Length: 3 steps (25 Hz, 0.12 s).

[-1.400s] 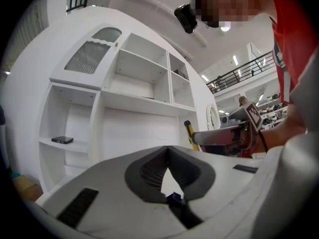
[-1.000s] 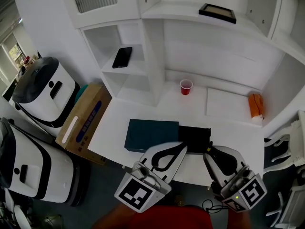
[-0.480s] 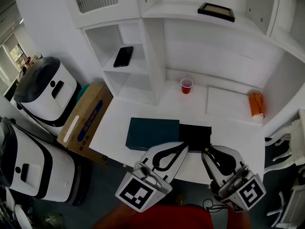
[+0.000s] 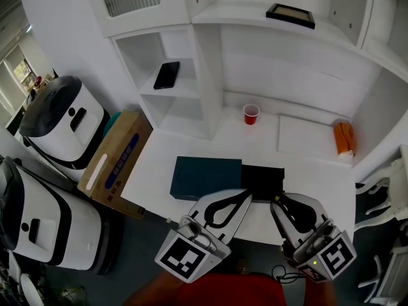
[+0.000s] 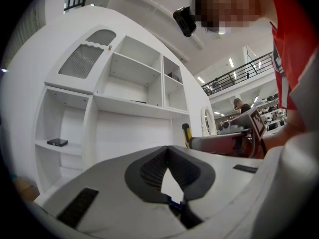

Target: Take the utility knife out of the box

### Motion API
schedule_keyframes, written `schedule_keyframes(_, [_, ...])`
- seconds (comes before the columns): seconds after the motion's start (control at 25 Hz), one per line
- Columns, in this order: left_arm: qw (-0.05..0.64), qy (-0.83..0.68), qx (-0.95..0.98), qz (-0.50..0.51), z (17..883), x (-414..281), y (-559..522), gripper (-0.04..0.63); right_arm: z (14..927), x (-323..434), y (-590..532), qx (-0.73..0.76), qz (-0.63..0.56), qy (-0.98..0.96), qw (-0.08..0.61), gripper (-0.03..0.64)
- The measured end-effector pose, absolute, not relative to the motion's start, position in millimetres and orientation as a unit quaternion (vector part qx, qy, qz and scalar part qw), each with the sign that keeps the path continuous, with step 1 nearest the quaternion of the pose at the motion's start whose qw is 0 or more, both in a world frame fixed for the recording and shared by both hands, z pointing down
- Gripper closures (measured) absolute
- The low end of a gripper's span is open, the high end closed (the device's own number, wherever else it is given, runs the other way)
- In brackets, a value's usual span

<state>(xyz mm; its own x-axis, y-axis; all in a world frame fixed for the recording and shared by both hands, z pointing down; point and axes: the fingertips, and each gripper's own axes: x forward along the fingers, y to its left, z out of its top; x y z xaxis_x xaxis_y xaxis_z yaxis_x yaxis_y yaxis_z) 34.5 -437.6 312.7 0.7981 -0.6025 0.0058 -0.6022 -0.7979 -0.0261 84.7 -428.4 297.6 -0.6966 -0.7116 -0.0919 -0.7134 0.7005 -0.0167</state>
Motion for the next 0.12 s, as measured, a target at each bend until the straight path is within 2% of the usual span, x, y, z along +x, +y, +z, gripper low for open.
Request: schedule_keyframes(0.12, [0.011,0.317,-0.948,-0.006,312.2,33.0,-436.6,0.589,296.6,83.4,-428.0,-0.387,0.010,0.921,0.046,0.545])
